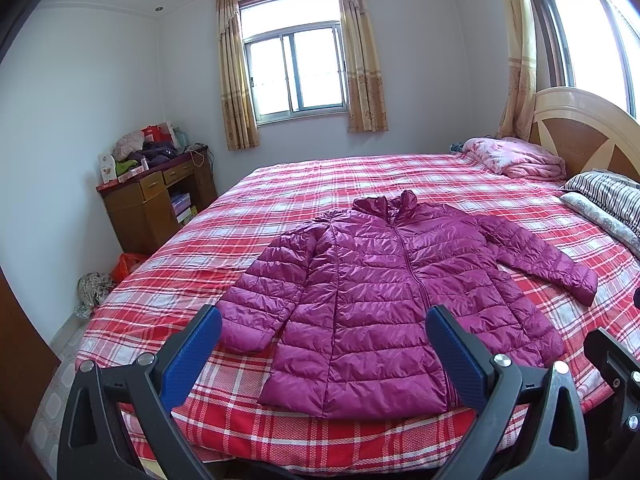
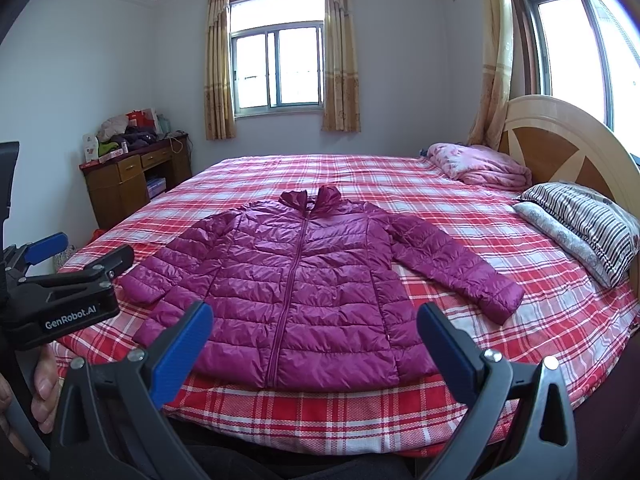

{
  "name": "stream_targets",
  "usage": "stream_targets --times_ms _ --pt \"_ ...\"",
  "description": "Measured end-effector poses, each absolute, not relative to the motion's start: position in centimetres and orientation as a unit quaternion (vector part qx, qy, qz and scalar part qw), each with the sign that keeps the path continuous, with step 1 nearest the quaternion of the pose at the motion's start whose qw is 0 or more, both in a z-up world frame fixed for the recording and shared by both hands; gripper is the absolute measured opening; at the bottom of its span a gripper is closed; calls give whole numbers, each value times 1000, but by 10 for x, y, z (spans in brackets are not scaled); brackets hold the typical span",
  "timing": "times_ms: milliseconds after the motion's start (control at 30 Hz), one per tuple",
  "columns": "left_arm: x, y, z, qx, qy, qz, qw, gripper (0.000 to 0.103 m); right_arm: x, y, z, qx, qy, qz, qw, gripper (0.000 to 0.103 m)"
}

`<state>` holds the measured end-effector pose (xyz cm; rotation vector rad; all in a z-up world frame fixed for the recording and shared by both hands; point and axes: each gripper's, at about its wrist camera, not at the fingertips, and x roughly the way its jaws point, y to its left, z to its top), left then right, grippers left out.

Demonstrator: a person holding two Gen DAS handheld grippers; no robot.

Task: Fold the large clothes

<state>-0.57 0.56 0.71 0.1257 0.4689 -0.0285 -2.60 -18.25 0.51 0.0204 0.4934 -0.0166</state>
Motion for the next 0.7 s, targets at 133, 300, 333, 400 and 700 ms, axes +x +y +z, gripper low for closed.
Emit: stream_targets --times_ms 133,300,333,400,700 --pt "-5 6 6 63 233 -15 970 102 -25 -184 3 13 246 -10 969 103" --pt "2 5 -1 69 235 -14 969 102 -15 -191 -7 12 255 -17 967 103" --pt "5 4 -4 73 235 -10 969 102 -12 -194 -9 14 258 -21 966 103" --pt "14 4 -12 82 236 -6 968 102 -3 -203 -18 17 267 -31 963 103" --pt "80 2 -58 96 280 3 955 102 43 -259 -59 55 310 -87 945 103"
